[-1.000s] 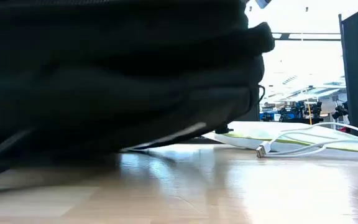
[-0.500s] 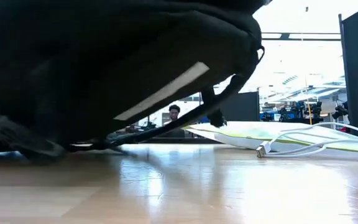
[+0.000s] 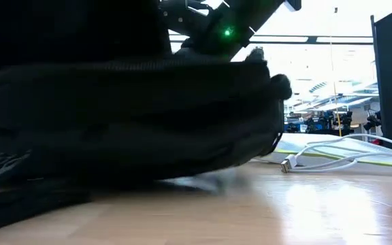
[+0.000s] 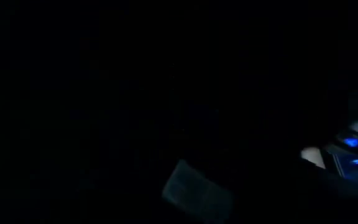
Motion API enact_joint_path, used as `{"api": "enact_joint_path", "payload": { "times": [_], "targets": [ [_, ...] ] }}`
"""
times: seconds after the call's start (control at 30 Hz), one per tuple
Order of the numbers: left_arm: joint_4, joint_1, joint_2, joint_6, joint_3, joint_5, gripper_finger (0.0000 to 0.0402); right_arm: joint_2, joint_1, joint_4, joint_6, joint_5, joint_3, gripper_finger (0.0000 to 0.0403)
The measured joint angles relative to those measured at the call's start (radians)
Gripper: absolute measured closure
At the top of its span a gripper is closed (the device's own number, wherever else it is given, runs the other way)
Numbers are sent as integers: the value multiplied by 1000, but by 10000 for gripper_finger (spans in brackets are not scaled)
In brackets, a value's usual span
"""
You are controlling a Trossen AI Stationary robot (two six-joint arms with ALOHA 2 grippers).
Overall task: Unpack backpack
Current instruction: Remove the cellphone from the backpack
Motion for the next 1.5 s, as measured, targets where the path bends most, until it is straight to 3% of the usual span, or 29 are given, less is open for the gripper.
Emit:
{"api": "enact_joint_path", "payload": {
  "times": [0.13, 0.37, 0.53, 0.63, 0.8, 0.97, 1.17, 1.37, 1.5],
  "targets": [
    [-3, 4, -2, 14, 9, 0, 104, 0, 1, -33, 32, -2, 0, 154],
    [-207, -33, -4, -64, 166, -36, 94, 0, -10, -125, 104, -1, 0, 160],
    [-438, -85, -6, -258, 250, -140, 94, 0, -12, -139, 134, -2, 0, 152],
    [-650, -107, -5, -494, 232, -166, 98, 0, -12, -139, 143, -5, 0, 147],
    [-606, -143, -65, -680, 47, -116, 117, 0, -1, -135, 167, -9, 0, 150],
    [-640, -173, -168, -979, -201, -80, 142, 0, 18, -108, 169, -15, 0, 160],
    [-519, -147, -294, -1192, -501, 159, 153, 0, 34, -60, 150, -20, 1, 159],
    [-647, -87, -330, -1428, -626, 246, 153, 1, 32, -17, 140, -64, 1, 147],
    [-633, -18, -331, -1427, -655, 315, 153, 1, 35, -1, 132, -75, 1, 144]
  ]
}}
